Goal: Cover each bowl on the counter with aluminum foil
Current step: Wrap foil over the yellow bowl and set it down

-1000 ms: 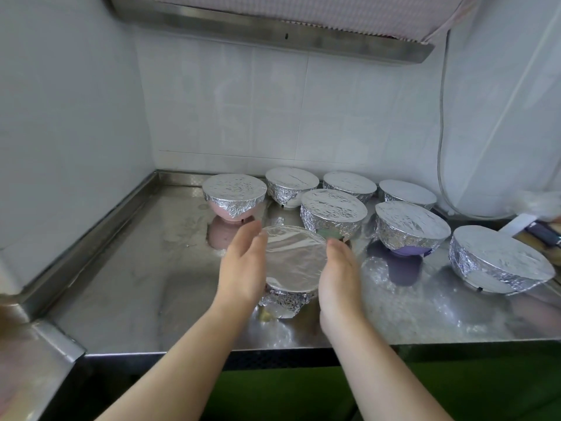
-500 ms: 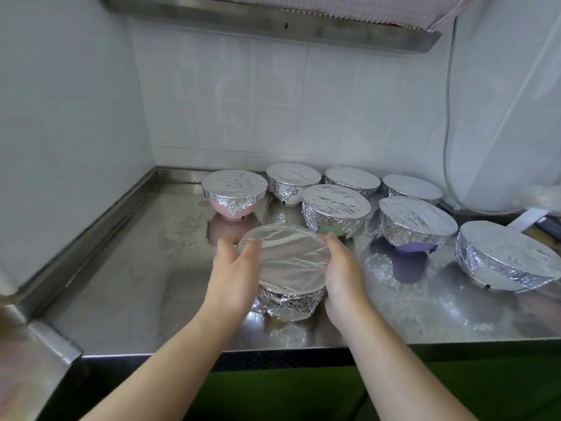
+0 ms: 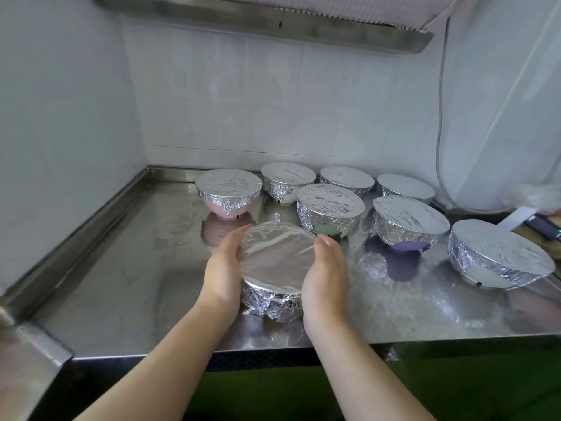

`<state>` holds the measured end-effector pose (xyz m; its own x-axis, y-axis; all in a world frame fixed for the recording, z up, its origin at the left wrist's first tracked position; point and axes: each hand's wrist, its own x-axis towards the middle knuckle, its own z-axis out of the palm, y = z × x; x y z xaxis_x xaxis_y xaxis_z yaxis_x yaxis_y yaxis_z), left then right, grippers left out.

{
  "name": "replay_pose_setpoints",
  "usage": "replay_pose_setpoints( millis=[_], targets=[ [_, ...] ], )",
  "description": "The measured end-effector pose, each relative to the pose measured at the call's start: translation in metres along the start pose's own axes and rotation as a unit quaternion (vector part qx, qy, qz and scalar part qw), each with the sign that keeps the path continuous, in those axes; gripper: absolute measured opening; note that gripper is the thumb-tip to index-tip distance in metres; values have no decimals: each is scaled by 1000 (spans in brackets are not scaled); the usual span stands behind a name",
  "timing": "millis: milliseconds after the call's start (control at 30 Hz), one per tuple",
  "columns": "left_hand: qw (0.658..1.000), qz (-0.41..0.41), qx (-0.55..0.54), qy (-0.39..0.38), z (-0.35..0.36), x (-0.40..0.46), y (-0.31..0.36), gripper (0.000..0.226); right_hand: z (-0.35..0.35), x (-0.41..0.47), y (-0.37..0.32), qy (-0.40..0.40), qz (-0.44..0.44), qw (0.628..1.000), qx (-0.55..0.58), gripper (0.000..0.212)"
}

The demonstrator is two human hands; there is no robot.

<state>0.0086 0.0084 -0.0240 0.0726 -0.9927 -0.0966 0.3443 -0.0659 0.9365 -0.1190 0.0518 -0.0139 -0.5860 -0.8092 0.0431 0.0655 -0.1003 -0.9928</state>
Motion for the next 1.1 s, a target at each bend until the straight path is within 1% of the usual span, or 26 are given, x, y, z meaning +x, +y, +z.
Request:
replay_pose_setpoints(
  millis=[167,233,333,433,533,667,733,800,867,967,1033,1100],
  targets=[
    [993,-22,-116,19,9,-8,-8,35,3,2,2,21,23,998,45,26],
    [992,-16,-127,22,10,-9,-10,34,5,2,2,27,29,997,61,22],
    [992,-5,-124,19,9,-9,-14,38,5,3,3,33,37,995,92,22],
    [992,-1,-130,5,6,-5,-18,41,5,3,4,25,39,994,95,21],
    [994,3,-104,-22,2,-6,-18,40,2,5,3,7,46,995,84,15],
    [997,14,-41,-62,-9,-6,-8,43,-6,13,-3,-38,59,996,49,21],
    [998,20,-20,-56,-12,-3,2,41,-9,14,-7,-55,62,996,35,21],
    [999,27,-15,-45,-13,5,12,37,-12,13,-9,-51,50,997,23,24],
    [998,38,-5,-51,-13,15,22,41,-14,11,-9,-36,17,999,2,36],
    [993,27,30,-112,-7,28,33,41,-16,5,-10,-35,-24,999,-13,31],
    [989,2,35,-145,-3,33,32,39,-12,1,-9,-42,-19,999,-23,34],
    [987,-19,33,-155,-1,35,29,44,-7,0,-6,-39,-15,999,-30,37]
  ],
)
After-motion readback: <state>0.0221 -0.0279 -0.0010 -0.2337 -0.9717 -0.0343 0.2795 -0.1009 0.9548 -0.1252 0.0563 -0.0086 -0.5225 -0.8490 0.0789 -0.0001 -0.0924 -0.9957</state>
